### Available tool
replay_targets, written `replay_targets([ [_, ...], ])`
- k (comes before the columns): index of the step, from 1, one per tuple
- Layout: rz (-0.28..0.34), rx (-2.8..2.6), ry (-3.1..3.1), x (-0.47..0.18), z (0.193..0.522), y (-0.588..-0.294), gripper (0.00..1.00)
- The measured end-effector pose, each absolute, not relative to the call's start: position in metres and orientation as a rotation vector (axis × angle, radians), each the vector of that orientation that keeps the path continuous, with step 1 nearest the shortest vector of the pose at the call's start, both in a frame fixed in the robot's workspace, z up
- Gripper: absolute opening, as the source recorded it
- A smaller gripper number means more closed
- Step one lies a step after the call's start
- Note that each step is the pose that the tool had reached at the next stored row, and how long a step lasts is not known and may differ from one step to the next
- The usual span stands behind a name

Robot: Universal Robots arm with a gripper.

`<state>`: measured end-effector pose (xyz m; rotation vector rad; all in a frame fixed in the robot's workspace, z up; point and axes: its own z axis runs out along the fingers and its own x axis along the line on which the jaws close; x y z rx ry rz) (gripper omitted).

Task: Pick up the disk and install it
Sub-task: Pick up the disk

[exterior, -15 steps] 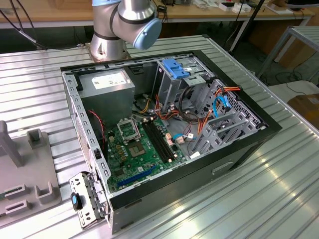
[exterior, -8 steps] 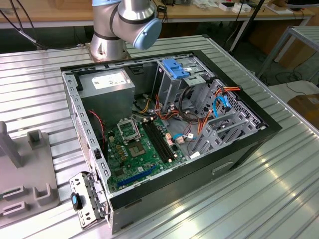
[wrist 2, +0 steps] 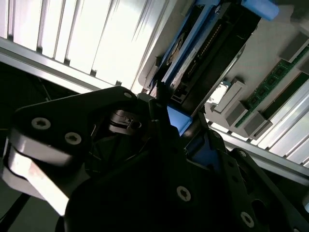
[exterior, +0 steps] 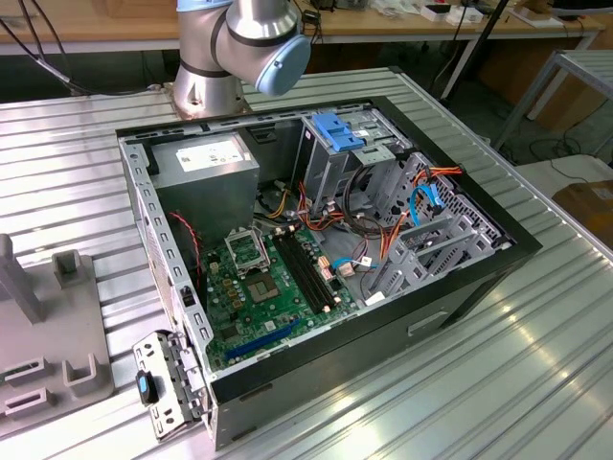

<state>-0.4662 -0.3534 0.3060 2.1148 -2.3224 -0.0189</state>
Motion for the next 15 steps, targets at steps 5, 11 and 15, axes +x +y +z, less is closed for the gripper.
replay_targets([
  [5,-0.019,2.157,-2.283,-0.4662,0.3059,-0.3532,0.37],
  [11,-0.019,2.157,-2.283,-0.4662,0.3060,-0.3532,0.37],
  [15,-0.019,2.157,-2.283,-0.4662,0.3059,-0.3532,0.37],
])
